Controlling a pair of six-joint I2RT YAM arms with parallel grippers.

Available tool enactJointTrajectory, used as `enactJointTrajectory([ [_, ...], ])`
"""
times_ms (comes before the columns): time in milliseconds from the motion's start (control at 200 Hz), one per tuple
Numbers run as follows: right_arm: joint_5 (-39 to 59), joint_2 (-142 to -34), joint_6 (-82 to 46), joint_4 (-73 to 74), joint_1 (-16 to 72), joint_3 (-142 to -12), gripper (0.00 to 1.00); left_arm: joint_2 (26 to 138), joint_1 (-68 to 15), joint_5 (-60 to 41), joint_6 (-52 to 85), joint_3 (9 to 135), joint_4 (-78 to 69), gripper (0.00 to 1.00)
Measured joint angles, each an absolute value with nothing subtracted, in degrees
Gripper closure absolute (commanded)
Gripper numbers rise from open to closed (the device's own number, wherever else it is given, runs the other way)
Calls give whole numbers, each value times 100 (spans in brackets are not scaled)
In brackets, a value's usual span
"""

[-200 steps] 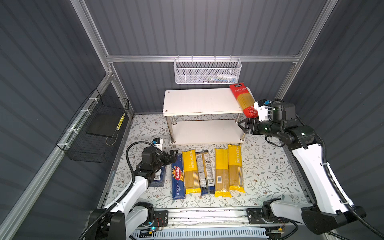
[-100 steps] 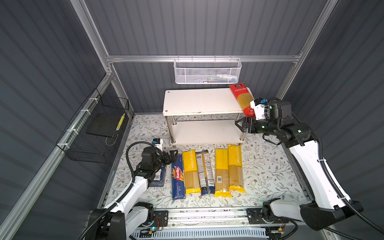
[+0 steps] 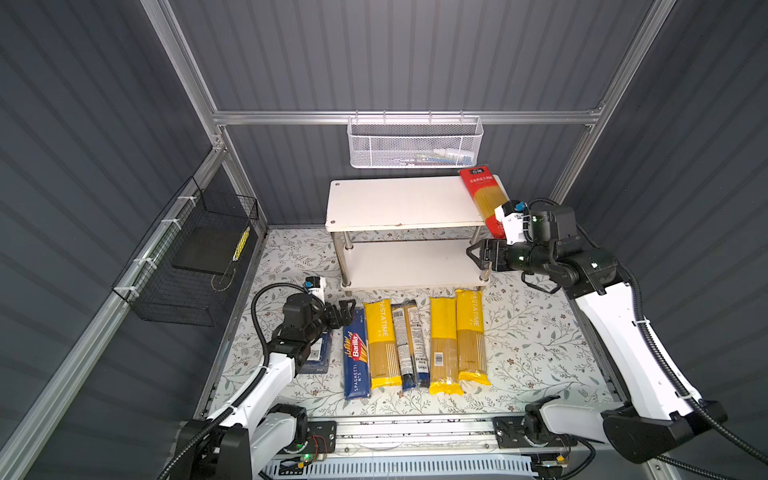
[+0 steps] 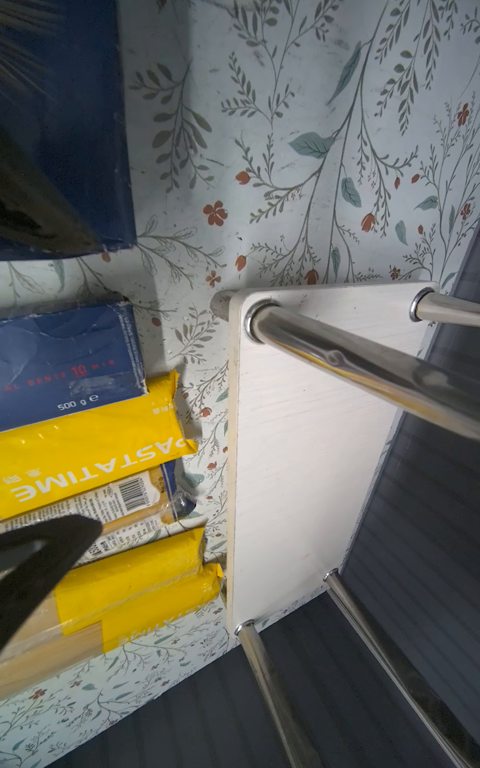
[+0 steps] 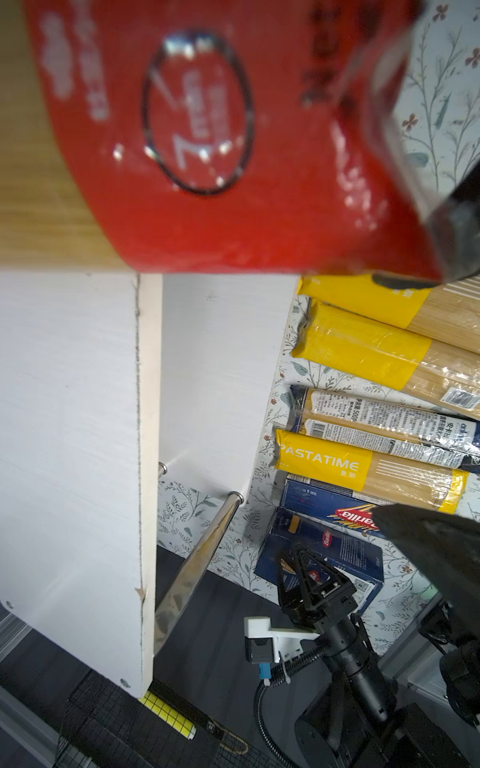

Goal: Place and organize the pasta boxes and bags onto the shelf
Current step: 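Move the right gripper down over the yellow PASTATIME bag nearest it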

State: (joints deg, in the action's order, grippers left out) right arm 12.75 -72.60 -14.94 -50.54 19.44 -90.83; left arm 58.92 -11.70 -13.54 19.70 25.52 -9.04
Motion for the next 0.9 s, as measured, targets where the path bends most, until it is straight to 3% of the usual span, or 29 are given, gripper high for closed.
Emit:
enactJointTrajectory([
  [495, 847, -5850, -1955, -5242, 2215, -7404, 17, 5876, -1170, -1345, 1970, 2552, -904, 1],
  [900, 703, -5649, -2410, -4862, 2239, -5907, 16, 5784, -1170, -1315, 1970, 2497, -923, 1],
])
